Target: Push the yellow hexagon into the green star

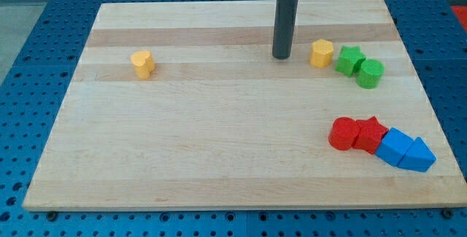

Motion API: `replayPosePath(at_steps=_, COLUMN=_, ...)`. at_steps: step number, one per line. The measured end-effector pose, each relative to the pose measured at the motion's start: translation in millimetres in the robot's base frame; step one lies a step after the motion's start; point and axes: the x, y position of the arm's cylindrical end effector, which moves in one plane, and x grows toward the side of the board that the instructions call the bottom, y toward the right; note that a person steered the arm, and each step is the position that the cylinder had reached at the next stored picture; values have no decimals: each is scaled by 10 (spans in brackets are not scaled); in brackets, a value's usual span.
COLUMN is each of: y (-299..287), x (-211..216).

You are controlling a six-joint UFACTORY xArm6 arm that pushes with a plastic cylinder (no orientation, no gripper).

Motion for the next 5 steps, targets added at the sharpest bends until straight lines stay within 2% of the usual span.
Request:
replayPosePath(at_steps=3, y=595, x=29)
replayPosePath(at_steps=5, y=585, x=30)
